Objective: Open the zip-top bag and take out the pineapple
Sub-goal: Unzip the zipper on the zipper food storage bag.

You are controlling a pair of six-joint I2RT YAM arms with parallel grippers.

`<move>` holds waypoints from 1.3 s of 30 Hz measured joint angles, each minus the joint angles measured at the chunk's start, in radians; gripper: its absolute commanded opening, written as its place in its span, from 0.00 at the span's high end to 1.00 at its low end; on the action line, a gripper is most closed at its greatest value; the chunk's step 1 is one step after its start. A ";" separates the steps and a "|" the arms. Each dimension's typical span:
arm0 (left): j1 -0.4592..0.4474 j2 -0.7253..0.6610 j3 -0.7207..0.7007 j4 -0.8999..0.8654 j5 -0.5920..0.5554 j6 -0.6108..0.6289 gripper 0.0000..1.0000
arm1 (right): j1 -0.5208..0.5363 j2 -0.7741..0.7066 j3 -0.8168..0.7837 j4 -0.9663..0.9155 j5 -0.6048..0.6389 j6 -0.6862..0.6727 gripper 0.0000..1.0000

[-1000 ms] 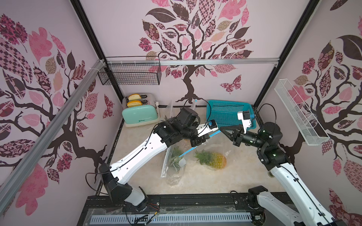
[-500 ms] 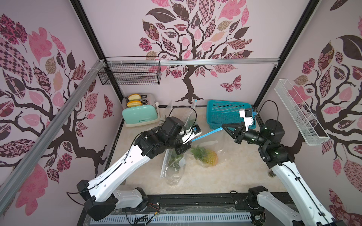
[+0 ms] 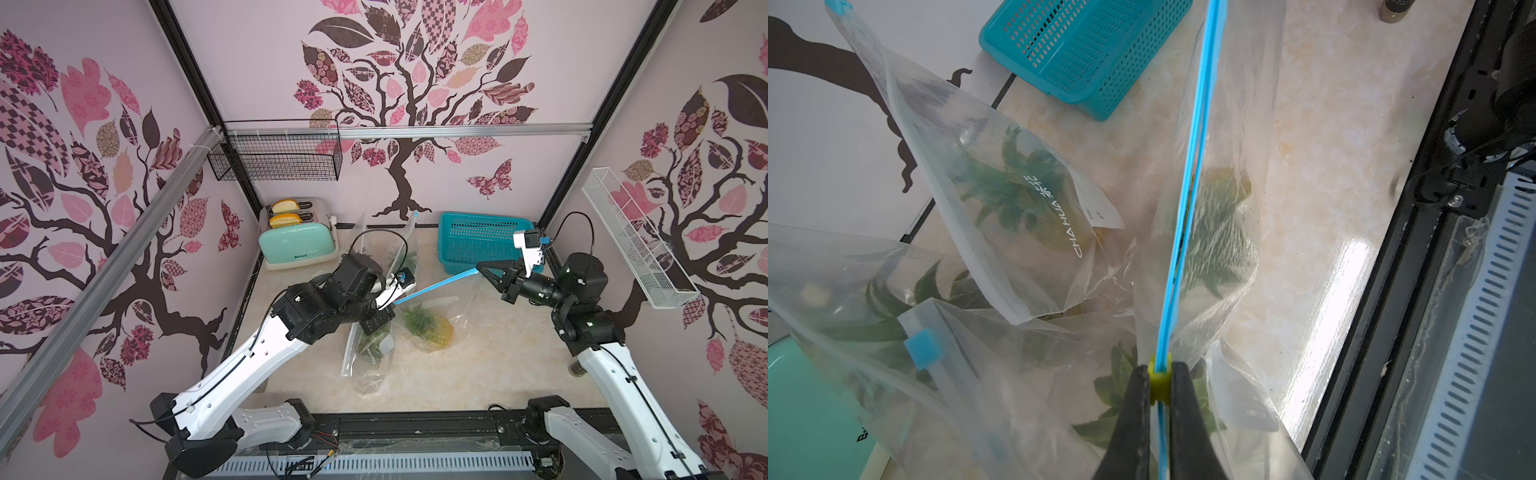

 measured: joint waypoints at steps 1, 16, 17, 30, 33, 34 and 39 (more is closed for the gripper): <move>0.000 0.000 0.000 -0.002 -0.001 0.000 1.00 | -0.005 0.000 -0.002 0.000 0.000 -0.001 1.00; 0.002 0.020 0.006 -0.029 -0.013 -0.003 1.00 | -0.035 0.035 -0.005 0.020 0.006 -0.001 1.00; 0.002 0.021 0.006 -0.029 -0.013 -0.003 1.00 | -0.038 0.035 -0.008 0.023 0.008 0.000 1.00; 0.009 0.022 -0.003 0.058 0.122 -0.080 0.87 | -0.065 0.035 -0.008 -0.026 0.078 0.052 0.49; 0.009 0.021 -0.006 0.117 0.209 -0.113 0.76 | -0.067 0.021 0.042 -0.103 0.105 0.099 0.43; 0.009 0.021 -0.006 0.135 0.238 -0.123 0.73 | -0.067 0.017 0.069 -0.133 0.112 0.121 0.43; 0.009 0.023 0.026 0.176 0.313 -0.128 0.63 | -0.056 -0.001 0.208 -0.312 0.173 0.222 0.40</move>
